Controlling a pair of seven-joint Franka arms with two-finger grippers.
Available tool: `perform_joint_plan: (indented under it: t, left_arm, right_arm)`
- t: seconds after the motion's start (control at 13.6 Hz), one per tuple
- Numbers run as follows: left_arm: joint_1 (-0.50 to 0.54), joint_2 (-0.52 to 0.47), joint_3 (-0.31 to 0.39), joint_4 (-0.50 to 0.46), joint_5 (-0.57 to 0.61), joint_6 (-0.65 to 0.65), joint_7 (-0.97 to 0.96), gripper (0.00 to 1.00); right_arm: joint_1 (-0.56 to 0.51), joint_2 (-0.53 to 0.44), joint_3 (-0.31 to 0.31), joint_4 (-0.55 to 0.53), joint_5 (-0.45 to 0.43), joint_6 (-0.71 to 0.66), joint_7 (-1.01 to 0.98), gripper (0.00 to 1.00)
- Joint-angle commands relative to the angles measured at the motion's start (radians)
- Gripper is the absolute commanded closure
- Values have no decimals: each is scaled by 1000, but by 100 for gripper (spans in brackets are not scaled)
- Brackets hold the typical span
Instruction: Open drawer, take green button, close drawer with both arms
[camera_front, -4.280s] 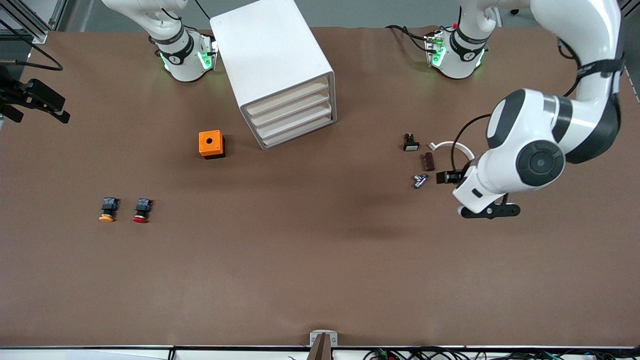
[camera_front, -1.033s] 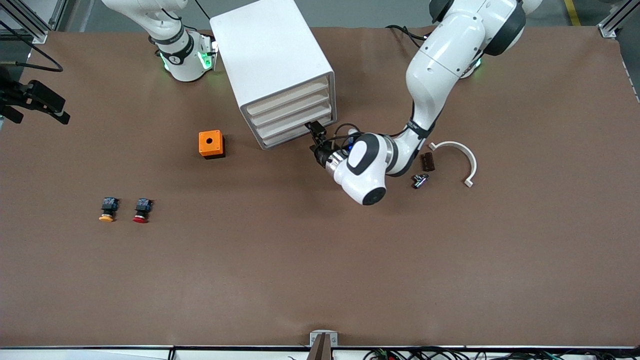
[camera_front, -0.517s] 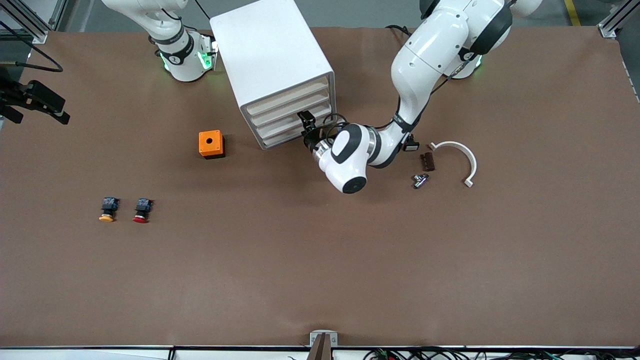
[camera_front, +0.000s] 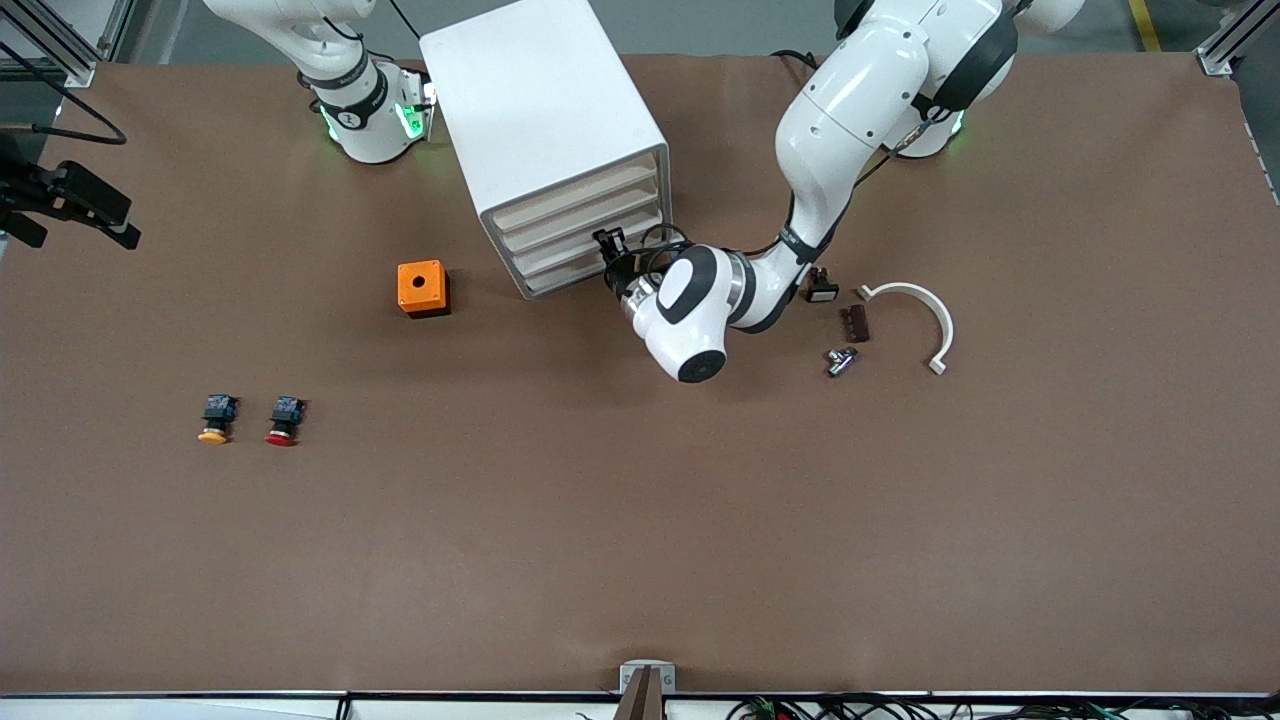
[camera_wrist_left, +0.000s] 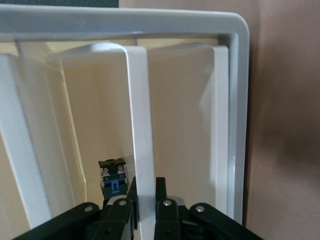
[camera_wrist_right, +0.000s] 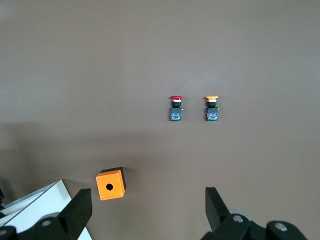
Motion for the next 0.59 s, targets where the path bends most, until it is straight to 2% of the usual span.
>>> perform_joint_plan:
  t: [0.0, 0.52]
  left_arm:
    - [9, -4, 19, 12, -3, -9, -35, 100]
    - [187, 0, 41, 57, 1, -6, 51, 100]
  right_arm:
    - [4, 17, 2, 29, -11, -12, 13, 0]
    - [3, 17, 2, 51, -10, -7, 13, 0]
